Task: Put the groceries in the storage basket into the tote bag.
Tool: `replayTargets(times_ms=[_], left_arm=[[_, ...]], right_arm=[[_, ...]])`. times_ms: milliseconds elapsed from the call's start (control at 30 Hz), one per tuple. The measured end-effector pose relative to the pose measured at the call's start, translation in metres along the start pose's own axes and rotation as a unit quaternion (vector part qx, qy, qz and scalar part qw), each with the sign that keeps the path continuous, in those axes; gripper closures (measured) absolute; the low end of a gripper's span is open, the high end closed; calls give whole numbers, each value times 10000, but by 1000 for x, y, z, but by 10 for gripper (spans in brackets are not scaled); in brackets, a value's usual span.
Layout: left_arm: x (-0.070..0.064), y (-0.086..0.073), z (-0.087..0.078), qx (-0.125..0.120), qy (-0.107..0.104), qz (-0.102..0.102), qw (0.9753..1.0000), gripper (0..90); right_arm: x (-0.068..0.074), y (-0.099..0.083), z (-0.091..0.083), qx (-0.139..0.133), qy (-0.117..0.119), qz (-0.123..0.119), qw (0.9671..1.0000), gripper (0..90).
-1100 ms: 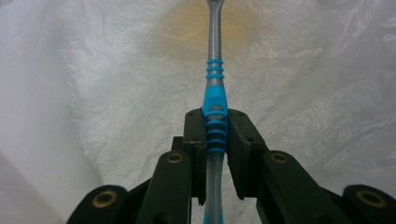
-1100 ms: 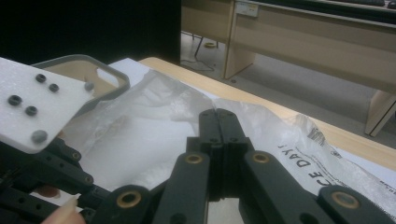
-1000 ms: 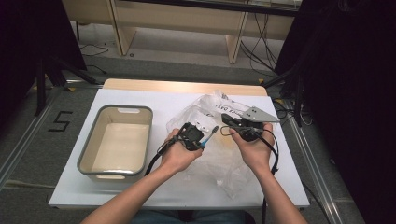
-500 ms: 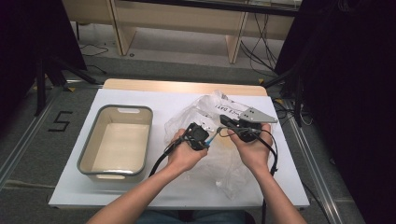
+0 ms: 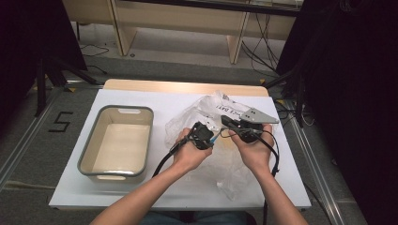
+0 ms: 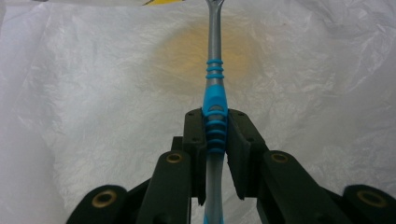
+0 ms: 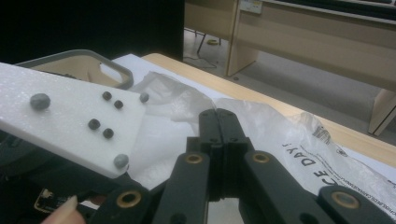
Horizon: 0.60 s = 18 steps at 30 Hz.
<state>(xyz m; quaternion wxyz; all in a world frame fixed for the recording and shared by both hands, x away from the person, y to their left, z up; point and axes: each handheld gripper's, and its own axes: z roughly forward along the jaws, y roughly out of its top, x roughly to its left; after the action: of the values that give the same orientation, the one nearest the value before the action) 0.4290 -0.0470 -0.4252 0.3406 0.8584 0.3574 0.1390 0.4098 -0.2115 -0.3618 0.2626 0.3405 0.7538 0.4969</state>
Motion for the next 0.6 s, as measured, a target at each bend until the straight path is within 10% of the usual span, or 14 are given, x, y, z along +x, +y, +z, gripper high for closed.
replayTargets(times_ms=[600], left_arm=[[0, 4, 12, -249, 126, 241, 9993, 775]], right_arm=[[-1, 0, 0, -11, -11, 9, 10000, 900]])
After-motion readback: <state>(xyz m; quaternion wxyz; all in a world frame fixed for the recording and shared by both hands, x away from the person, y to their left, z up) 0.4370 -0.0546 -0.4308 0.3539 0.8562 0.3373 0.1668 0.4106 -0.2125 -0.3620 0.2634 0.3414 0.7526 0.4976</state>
